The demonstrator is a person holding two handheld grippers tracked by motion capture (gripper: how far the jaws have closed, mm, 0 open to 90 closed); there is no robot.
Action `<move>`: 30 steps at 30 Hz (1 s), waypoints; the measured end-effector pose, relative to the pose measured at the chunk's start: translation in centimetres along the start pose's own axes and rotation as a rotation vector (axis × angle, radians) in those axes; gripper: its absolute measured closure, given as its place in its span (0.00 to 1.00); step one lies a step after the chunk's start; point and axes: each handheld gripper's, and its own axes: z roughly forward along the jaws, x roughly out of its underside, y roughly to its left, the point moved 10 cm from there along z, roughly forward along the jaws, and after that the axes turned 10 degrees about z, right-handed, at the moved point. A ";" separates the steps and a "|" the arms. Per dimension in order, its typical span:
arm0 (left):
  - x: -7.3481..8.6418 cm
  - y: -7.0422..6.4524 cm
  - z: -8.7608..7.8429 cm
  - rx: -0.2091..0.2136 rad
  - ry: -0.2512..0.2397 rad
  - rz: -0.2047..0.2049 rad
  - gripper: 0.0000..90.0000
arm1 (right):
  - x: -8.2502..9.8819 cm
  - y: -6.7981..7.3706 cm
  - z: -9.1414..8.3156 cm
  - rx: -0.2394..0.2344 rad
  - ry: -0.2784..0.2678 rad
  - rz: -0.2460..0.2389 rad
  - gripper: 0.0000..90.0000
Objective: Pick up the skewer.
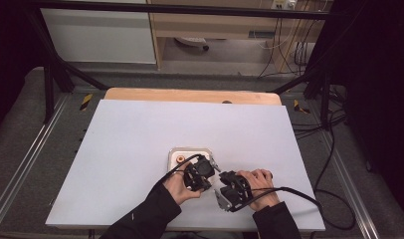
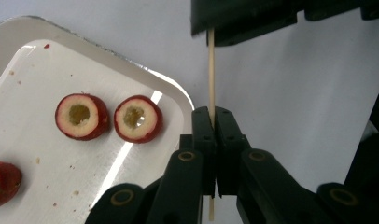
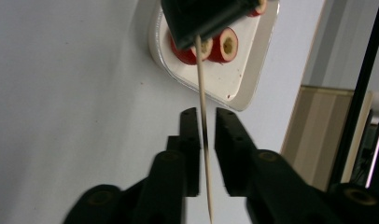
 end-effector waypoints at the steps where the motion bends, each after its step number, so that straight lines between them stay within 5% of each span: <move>1: 0.1 0.0 -0.1 -0.002 -0.005 -0.006 0.98 | 0.0 0.0 0.0 0.000 0.000 0.000 0.84; 3: 0.6 0.2 -0.3 -0.011 -0.002 -0.007 0.98 | 0.4 -0.3 0.1 -0.005 -0.012 0.136 0.70; 4: 0.9 0.3 -0.5 -0.017 -0.002 -0.010 0.98 | 0.4 -0.3 0.1 -0.005 -0.012 0.136 0.70; 5: 1.2 0.4 -0.6 -0.024 -0.006 -0.014 0.98 | 0.6 -0.8 0.0 -0.002 -0.042 0.239 0.62; 6: 1.6 0.6 -0.7 -0.035 -0.009 -0.020 0.98 | 0.6 -0.8 0.0 -0.002 -0.042 0.239 0.62; 7: 2.0 0.8 -0.9 -0.044 -0.015 -0.030 0.98 | 0.8 -1.1 0.0 -0.012 -0.073 0.368 0.55; 8: 2.3 0.9 -1.0 -0.053 -0.020 -0.039 0.98 | 0.8 -1.1 0.0 -0.012 -0.073 0.368 0.55; 12: 4.2 1.4 -1.9 -0.078 -0.035 -0.048 0.98 | 1.8 -1.8 -0.3 -0.033 -0.102 0.624 0.45; 13: 4.6 1.5 -2.2 -0.084 -0.045 -0.056 0.98 | 2.5 -2.0 -0.4 -0.051 -0.100 0.763 0.39; 14: 5.0 1.5 -2.4 -0.090 -0.054 -0.061 0.98 | 2.5 -2.0 -0.4 -0.051 -0.100 0.763 0.39; 17: 6.2 1.8 -3.1 -0.129 -0.089 -0.083 0.98 | 3.9 -2.2 -0.2 -0.077 -0.102 0.949 0.31; 18: 6.5 2.0 -3.3 -0.144 -0.104 -0.090 0.98 | 3.9 -2.2 -0.2 -0.077 -0.102 0.949 0.31; 21: 7.5 2.4 -4.0 -0.177 -0.150 -0.120 0.98 | 4.7 -1.6 0.2 -0.113 -0.085 1.083 0.23; 30: 10.3 3.0 -5.4 -0.250 -0.269 -0.196 0.98 | 4.4 -1.6 0.6 -0.196 -0.083 1.242 0.12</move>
